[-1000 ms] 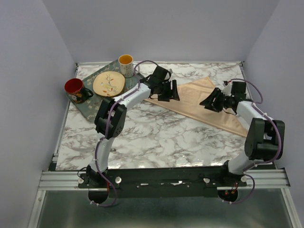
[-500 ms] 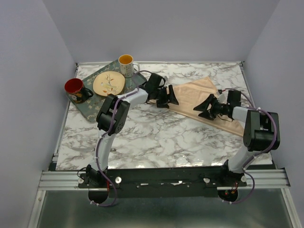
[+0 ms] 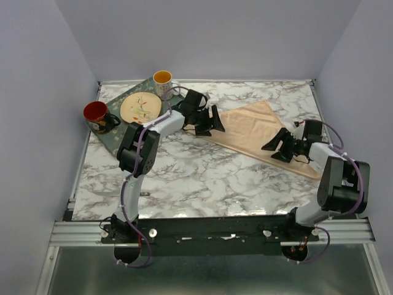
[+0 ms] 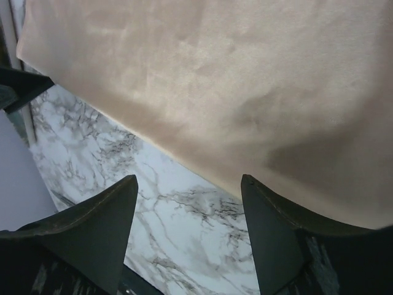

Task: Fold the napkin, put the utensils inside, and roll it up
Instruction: Fold the napkin

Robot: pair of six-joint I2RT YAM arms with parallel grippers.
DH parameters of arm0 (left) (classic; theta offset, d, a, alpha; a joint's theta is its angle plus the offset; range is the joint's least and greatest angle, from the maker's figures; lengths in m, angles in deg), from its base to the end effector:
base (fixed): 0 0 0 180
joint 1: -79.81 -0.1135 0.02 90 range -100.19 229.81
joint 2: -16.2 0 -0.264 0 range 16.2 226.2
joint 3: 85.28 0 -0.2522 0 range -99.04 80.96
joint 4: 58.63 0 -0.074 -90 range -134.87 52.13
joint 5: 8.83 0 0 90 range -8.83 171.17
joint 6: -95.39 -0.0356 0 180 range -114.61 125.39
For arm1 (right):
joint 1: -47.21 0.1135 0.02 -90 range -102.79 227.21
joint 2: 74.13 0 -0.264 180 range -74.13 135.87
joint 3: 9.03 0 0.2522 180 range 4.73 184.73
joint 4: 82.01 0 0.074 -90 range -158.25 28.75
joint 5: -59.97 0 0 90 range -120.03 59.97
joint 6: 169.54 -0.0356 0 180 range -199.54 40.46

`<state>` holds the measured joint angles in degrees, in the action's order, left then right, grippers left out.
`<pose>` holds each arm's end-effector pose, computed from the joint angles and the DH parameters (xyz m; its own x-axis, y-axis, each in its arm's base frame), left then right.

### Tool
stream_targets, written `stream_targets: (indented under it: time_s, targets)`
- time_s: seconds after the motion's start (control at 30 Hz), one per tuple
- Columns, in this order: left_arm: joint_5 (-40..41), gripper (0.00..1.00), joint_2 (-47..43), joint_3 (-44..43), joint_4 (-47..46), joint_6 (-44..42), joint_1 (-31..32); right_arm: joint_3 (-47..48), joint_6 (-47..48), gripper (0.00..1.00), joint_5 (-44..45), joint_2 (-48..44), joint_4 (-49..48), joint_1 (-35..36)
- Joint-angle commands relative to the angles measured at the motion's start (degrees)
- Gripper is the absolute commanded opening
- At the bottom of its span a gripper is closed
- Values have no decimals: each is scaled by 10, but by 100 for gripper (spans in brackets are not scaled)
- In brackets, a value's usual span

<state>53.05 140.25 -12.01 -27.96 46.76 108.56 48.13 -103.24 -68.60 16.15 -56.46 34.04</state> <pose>0.4120 -0.2452 0.1788 -0.9520 -0.1426 -0.2708 0.0953 0.7026 -0.7051 0.2830 -0.0434 0.1527 -0.8169 0.5139 -0.2621 0.2084 0.6865 0.6966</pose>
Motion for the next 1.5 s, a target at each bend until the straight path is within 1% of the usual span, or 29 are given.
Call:
stream_targets:
  time_s: [0.0,0.03,0.07,0.1,0.13,0.2,0.27,0.4,0.5,0.6,0.63,0.7,0.73,0.8,0.83,0.9,0.97,1.03,1.1,1.23,1.27,1.33,1.4,1.47]
  targets:
    - [-22,85,-24,-45,11,13,3,62,47,77,60,-20,75,83]
    - [-17,85,-18,-49,11,16,2,71,40,77,41,6,73,115]
    - [-13,85,-5,-55,20,18,2,83,15,77,32,17,63,125]
    - [-10,85,2,-61,23,17,-1,84,1,77,22,30,34,130]
    - [-6,85,8,-63,25,15,-2,83,-14,77,-2,51,16,131]
    - [9,85,25,-65,31,4,-4,89,-47,77,-19,72,-20,131]
    - [13,84,39,-69,44,-1,-6,96,-53,77,-20,99,-23,131]
    - [29,84,42,-32,34,-1,-17,93,-53,77,-33,114,-24,131]
    - [50,84,36,-14,43,-10,-25,60,-39,77,-15,91,-15,128]
    - [58,84,34,4,51,-16,-34,10,-25,77,7,54,-11,93]
    - [61,84,31,8,52,-18,-36,2,-18,77,7,45,-9,64]
    - [68,84,22,17,56,-29,-39,-12,1,77,32,25,28,38]
    - [85,84,18,17,61,-37,-39,-16,6,77,36,-1,34,9]
    - [97,84,4,16,77,-51,-39,-24,11,77,33,-25,56,-16]
    - [100,84,0,16,79,-54,-38,-22,13,77,47,-44,64,-27]
    - [98,84,-13,4,83,-56,-34,-14,29,77,68,-64,82,-25]
    - [80,84,-18,-9,88,-52,-28,-11,28,77,63,-83,82,-13]
    - [66,84,-20,-27,88,-38,-23,-6,20,77,43,-84,72,-3]
    - [50,84,-22,-30,80,-27,-22,-10,0,77,41,-73,59,-4]
    - [65,84,-27,-31,88,-33,-25,-16,6,77,88,-54,61,-17]
    - [67,84,-30,-30,94,-37,-25,-14,29,77,103,-55,67,-17]
    - [81,84,-54,-20,94,-44,-24,-7,50,77,151,-77,94,-9]
    - [85,85,-85,-13,94,-54,-23,5,64,77,168,-99,108,0]
    - [93,87,-121,-6,94,-64,-22,20,67,77,187,-130,118,29]
